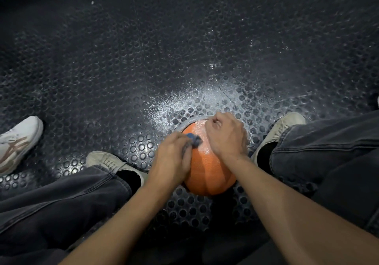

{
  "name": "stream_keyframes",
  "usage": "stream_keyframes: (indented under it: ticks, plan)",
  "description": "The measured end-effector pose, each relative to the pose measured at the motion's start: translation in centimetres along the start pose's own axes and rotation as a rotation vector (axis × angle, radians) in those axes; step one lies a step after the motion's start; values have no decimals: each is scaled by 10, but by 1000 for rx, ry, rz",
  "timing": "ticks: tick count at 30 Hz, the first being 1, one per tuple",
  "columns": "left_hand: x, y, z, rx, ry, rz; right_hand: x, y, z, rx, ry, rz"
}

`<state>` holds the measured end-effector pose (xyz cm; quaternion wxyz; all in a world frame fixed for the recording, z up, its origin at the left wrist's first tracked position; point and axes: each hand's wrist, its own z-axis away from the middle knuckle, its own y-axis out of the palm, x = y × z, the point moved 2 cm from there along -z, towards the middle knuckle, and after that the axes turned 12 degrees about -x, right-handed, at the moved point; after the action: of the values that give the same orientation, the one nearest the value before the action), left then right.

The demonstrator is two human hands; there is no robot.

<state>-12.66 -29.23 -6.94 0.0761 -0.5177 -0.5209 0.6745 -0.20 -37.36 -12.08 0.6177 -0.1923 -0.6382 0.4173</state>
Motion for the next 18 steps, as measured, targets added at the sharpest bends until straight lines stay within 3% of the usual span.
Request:
stream_keyframes:
  ticks: [3,8,14,18]
  plan:
    - [1,2,-33,-53,-185,-47,3,2,0,-13,36,-4]
    - [-8,-2,11,27,11,-45,-1,-2,-7,-7,100,-26]
    - [-8,3,-45,-34,-185,-28,3,1,4,11,9,-13]
    - [-6,4,-13,10,-8,-34,2,2,-1,8,33,29]
